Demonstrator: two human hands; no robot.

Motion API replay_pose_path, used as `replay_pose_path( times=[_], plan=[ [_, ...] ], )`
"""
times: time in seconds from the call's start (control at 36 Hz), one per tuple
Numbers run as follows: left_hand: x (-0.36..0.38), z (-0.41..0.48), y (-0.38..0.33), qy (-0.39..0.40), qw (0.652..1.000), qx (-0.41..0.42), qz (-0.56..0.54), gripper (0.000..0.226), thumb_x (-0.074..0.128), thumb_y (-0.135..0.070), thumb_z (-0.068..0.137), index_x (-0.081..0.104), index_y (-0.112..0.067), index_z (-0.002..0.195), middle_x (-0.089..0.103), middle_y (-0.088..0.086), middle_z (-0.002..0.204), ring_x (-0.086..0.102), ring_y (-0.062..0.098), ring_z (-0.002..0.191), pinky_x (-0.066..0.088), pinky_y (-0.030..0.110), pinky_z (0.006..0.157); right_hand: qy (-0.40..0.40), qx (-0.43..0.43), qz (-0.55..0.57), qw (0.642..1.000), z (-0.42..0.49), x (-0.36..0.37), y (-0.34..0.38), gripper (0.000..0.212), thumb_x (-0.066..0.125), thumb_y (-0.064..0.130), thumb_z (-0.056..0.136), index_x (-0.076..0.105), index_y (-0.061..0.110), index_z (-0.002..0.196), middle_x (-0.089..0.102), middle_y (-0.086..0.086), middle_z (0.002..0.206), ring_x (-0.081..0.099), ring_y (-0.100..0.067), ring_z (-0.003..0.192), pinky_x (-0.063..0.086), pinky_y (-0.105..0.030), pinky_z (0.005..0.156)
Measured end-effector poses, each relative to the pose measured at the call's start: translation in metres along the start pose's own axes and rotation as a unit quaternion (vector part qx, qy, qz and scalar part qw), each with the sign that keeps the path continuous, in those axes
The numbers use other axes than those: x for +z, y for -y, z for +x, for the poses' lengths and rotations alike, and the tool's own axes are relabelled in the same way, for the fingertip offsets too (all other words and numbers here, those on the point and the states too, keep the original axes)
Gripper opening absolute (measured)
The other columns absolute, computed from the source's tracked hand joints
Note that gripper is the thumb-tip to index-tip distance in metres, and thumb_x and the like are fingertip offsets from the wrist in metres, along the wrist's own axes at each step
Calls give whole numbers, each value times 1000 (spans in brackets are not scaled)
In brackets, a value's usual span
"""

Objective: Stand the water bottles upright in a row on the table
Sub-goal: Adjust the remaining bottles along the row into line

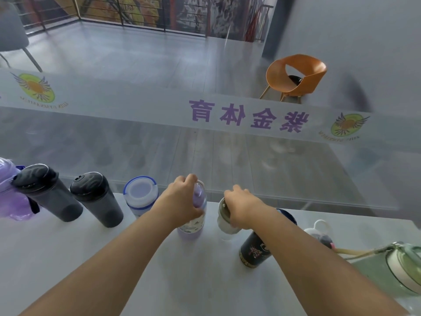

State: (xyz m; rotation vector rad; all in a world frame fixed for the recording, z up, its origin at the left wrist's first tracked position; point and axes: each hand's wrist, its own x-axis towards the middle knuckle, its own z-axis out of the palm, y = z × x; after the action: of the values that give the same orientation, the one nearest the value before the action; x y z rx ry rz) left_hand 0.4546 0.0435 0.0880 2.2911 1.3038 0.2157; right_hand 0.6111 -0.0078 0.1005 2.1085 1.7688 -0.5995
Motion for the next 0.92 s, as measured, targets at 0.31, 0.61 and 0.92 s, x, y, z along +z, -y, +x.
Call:
replay_pose_path(
  times=[0.31,0.61,0.92],
  plan=[
    [-1,-2,-1,0,1000,3,0,64,77,-31,72,41,-17,123,49,8,120,55,26,102,48,31,86,2,7,2,1000,4,-3,-5,54,69,9,81,42,7,128,40,-15,130,41,-35,123,47,-44,98],
    [-16,-16,-9,-3,998,20,67,67,67,-45,78,38,-24,135,44,3,134,53,26,113,48,34,91,-98,-29,17,995,-21,-22,-18,62,67,36,83,42,13,134,48,-9,129,47,-30,120,46,-40,91],
    [-40,-49,-25,-61,991,84,82,39,65,-41,81,59,-24,116,59,-2,118,53,22,108,44,30,82,-163,28,74,983,-103,-45,-45,55,62,32,89,42,21,139,49,-4,138,51,-26,120,47,-39,95]
  ],
)
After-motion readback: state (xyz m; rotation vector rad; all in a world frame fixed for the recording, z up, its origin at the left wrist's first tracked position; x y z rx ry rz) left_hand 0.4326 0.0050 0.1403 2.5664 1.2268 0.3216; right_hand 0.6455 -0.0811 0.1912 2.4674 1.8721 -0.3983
